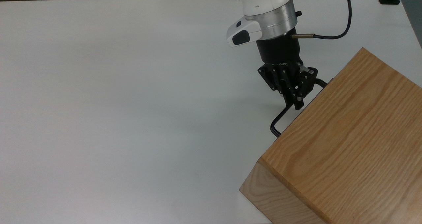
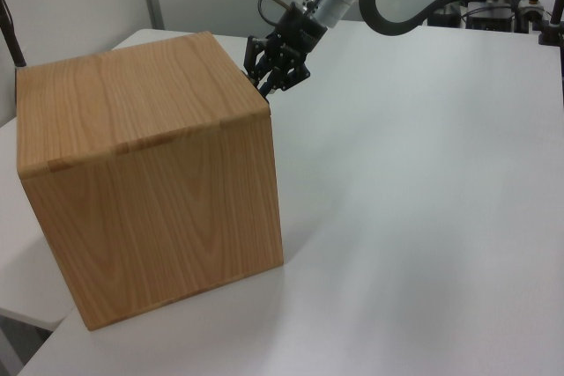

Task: Open the drawer by sliding it
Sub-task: 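Close the gripper around the black bar handle of the drawer, then pull the gripped handle away from the cabinet, sliding the drawer out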

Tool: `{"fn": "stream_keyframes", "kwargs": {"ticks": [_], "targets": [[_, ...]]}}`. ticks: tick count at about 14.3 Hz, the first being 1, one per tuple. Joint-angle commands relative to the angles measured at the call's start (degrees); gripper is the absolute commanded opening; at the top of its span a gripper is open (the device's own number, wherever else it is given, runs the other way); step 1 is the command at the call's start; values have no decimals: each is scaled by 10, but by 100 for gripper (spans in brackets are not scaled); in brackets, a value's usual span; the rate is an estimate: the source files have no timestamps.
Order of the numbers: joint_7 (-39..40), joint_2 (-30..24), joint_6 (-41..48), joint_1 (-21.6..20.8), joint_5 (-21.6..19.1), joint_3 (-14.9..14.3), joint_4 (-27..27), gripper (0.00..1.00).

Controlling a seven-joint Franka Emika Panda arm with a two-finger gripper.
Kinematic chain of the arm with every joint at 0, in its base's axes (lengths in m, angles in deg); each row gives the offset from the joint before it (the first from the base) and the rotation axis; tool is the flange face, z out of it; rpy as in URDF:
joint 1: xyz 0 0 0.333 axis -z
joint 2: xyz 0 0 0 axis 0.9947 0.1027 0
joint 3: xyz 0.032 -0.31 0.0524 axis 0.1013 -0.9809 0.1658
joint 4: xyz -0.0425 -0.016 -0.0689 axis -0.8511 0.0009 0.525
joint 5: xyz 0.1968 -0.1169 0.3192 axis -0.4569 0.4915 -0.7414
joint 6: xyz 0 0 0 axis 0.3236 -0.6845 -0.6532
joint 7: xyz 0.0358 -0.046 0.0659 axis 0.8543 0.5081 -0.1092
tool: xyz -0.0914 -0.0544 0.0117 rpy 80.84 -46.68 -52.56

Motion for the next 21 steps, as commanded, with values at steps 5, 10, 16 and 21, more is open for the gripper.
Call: {"fn": "stream_keyframes", "kwargs": {"ticks": [5, 10, 16, 21], "targets": [[10, -45, -13, 3, -3, 4, -64, 5], [24, -92, -14, 8, -3, 4, -144, 5], [35, -158, -10, 43, -5, 5, -219, 5], [36, -214, 24, 66, -7, 4, -268, 7]]}}
